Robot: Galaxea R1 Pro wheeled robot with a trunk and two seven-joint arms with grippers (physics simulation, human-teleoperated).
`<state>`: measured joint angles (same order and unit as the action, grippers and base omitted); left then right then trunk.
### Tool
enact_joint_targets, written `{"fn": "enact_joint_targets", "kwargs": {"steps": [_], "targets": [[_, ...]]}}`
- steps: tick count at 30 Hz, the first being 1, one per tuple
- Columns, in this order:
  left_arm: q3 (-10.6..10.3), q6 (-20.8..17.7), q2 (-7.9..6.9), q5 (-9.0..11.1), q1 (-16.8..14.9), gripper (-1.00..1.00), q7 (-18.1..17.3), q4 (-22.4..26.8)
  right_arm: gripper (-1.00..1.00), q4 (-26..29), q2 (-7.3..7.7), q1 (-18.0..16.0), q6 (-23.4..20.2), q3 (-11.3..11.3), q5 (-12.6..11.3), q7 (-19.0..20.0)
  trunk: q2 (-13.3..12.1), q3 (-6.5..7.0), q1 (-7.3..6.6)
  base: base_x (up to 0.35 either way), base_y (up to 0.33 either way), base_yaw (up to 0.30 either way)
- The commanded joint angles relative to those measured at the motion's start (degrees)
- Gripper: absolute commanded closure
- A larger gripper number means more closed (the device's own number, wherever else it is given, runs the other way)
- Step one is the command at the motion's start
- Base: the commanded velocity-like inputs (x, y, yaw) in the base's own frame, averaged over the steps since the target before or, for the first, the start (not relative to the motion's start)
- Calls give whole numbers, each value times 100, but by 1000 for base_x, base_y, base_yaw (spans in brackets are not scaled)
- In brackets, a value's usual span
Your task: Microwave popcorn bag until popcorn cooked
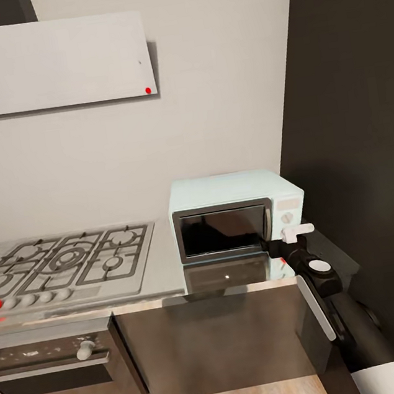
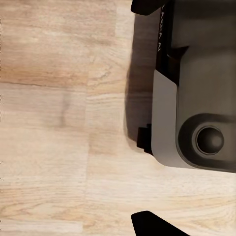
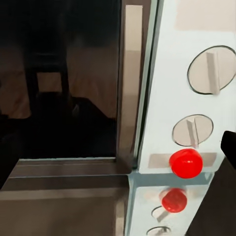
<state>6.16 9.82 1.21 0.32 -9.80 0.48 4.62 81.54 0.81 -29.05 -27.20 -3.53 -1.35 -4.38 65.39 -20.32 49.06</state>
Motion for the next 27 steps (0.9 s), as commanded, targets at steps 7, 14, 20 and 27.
{"fn": "enact_joint_targets", "kwargs": {"steps": [7,14,20,27], "targets": [[27,20,2,-1,-4,-100,5,-5,-100,-110,7,-13,95,-16,-15,-62,4,-7,1,153,0,0],[33,19,4,2,-4,-100,5,-5,-100,-102,7,-13,117,-16,-15,-63,4,-7,1,6,0,0],[27,20,6,-1,-4,-100,5,-5,-100,-96,7,-13,110,-16,-15,-70,4,-7,1,177,0,0],[26,20,3,1,-4,-100,5,-5,-100,-103,7,-13,109,-16,-14,-69,4,-7,1,20,0,0]]}}
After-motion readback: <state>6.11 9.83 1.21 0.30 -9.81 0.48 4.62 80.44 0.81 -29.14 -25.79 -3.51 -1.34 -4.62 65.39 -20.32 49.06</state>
